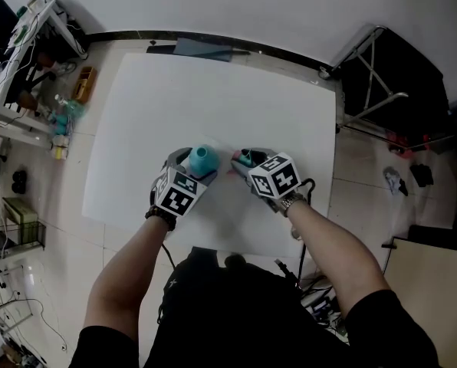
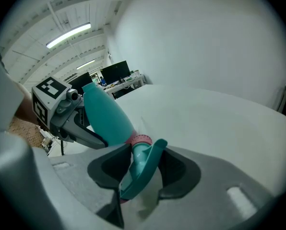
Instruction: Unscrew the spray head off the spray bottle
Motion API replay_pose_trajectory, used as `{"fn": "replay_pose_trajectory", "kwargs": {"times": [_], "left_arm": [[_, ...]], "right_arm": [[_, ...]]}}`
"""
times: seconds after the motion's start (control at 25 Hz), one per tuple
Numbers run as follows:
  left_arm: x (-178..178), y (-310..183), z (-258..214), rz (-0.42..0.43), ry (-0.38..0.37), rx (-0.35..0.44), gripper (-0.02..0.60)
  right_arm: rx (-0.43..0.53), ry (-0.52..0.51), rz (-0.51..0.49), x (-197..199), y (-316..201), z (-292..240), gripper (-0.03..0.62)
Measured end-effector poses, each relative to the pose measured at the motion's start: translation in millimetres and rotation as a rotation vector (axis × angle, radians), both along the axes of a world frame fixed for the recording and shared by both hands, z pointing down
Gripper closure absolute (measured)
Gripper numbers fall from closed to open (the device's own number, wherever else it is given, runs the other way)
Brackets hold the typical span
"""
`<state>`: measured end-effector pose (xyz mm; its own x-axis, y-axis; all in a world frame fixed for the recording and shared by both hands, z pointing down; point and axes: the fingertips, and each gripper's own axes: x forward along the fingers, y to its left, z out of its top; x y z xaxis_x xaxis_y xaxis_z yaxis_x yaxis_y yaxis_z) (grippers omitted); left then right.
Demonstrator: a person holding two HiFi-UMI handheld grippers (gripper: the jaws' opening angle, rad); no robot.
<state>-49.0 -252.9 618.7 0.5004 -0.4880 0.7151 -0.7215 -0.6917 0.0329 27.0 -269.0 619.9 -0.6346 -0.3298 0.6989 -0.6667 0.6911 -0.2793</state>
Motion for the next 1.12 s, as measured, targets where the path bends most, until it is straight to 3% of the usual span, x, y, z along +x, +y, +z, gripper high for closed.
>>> {"fn": "replay_pose_trajectory", "kwargs": {"times": [0.4, 0.96, 1.12], "left_arm": [[0.0, -1.9, -3.7, -0.018, -0.001, 0.006, 0.143], [-11.3, 5.3, -21.4, -0.087, -0.008, 0.061, 0.167], [-11.4, 15.0, -32.7, -0.114, 0.004, 0.088, 0.205]], "right_arm": [[0.040, 0.048, 0.005, 4.5, -3.1, 1.6, 0.352], [0.151, 0.084, 0.032, 12.2, -4.8, -18.2, 0.347], [0.205, 0.079, 0.029, 12.4, 5.4, -32.9, 0.347]]}}
